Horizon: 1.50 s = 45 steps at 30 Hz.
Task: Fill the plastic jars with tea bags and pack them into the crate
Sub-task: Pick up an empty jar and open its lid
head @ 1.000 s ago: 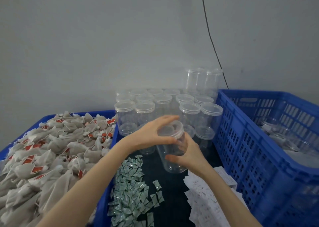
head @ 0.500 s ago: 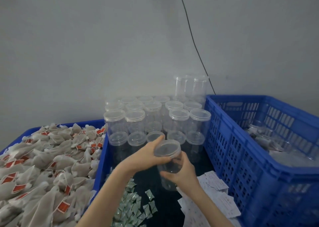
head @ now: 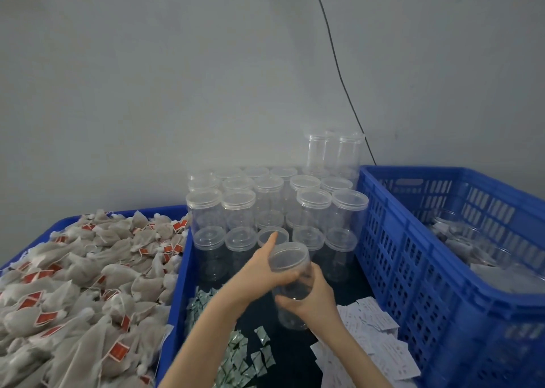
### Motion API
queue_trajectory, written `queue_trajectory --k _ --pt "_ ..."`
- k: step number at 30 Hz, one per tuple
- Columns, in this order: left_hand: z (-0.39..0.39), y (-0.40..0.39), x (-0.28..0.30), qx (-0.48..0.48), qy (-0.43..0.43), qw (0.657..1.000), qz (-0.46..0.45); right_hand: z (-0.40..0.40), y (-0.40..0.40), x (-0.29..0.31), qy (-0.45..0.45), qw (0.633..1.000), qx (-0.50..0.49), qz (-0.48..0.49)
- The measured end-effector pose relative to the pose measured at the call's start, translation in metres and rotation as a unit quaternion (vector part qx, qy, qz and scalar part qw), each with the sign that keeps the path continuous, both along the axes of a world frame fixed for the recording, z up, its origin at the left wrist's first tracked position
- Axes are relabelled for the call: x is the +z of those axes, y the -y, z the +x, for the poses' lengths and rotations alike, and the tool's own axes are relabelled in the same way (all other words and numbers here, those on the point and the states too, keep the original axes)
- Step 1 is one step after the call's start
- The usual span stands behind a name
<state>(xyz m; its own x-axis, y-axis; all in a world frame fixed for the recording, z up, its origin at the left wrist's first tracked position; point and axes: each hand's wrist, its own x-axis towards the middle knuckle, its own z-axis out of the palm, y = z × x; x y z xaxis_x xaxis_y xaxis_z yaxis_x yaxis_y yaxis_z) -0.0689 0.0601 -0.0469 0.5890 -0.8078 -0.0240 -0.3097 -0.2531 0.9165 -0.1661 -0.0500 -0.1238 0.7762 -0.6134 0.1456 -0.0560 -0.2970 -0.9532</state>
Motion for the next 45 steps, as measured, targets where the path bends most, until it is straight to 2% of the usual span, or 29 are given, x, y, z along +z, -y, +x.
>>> queue_trajectory --k 2,4,7,9,11,13,16,18,21,24,26,28,30,31,34,37,39,42,43,45 --pt "0.015 -0.015 0.008 -0.043 0.015 0.999 0.013 -0.005 0.010 0.000 -0.002 0.999 0.030 0.037" --pt "0.023 -0.021 0.014 -0.040 0.047 0.998 0.026 -0.006 0.011 0.002 -0.005 0.997 0.061 0.047" --pt "0.020 -0.016 0.012 -0.055 0.028 0.998 0.018 0.001 0.002 0.004 -0.023 0.995 0.085 0.048" --pt "0.009 -0.006 0.003 0.009 0.051 0.999 -0.005 0.006 -0.005 0.001 -0.022 0.997 0.060 0.043" --pt "-0.003 0.005 -0.008 0.124 0.105 0.987 -0.001 0.008 -0.010 -0.002 -0.020 1.000 0.013 0.009" --pt "-0.012 0.009 -0.015 0.162 0.112 0.980 0.006 0.007 -0.010 -0.003 -0.015 1.000 -0.007 -0.008" --pt "0.002 0.002 -0.014 0.049 0.022 0.999 -0.011 0.000 -0.001 -0.001 -0.019 1.000 0.005 0.017" --pt "0.015 -0.011 -0.007 -0.030 -0.004 1.000 0.001 -0.007 0.009 -0.001 -0.026 0.999 0.034 0.031" --pt "0.023 -0.019 -0.001 -0.066 0.013 0.997 0.034 -0.012 0.012 -0.002 -0.038 0.995 0.081 0.035" --pt "0.018 -0.013 -0.005 -0.070 -0.013 0.997 0.022 -0.007 0.004 -0.005 -0.049 0.994 0.089 0.039" --pt "0.007 -0.003 -0.011 0.006 0.020 1.000 0.013 -0.002 -0.002 -0.008 -0.043 0.997 0.052 0.026" --pt "-0.006 0.007 -0.015 0.136 0.097 0.986 0.026 0.002 -0.008 -0.009 -0.034 0.999 -0.002 -0.009" --pt "-0.014 0.012 -0.018 0.172 0.101 0.980 0.023 0.004 -0.012 -0.009 -0.027 0.999 -0.033 -0.029" --pt "-0.012 0.014 -0.019 0.149 0.074 0.986 0.021 0.004 -0.012 -0.009 -0.027 0.999 -0.035 -0.025" --pt "0.004 0.001 -0.015 -0.019 0.015 0.998 0.052 -0.002 0.000 -0.014 -0.051 0.999 0.015 0.009" --pt "0.020 -0.012 -0.007 -0.149 0.066 0.984 0.071 -0.009 0.005 -0.017 -0.077 0.995 0.062 -0.006" --pt "0.020 -0.009 -0.004 -0.128 0.147 0.975 0.111 -0.009 0.000 -0.020 -0.076 0.995 0.060 -0.015" --pt "0.013 0.002 -0.007 -0.011 0.237 0.955 0.180 -0.005 -0.007 -0.021 -0.053 0.998 0.030 -0.021" --pt "0.010 0.005 -0.009 -0.004 0.243 0.952 0.187 -0.004 -0.007 -0.021 -0.045 0.998 0.024 -0.022" --pt "0.008 0.007 -0.011 -0.036 0.201 0.964 0.171 -0.004 -0.007 -0.021 -0.040 0.999 0.018 -0.029"
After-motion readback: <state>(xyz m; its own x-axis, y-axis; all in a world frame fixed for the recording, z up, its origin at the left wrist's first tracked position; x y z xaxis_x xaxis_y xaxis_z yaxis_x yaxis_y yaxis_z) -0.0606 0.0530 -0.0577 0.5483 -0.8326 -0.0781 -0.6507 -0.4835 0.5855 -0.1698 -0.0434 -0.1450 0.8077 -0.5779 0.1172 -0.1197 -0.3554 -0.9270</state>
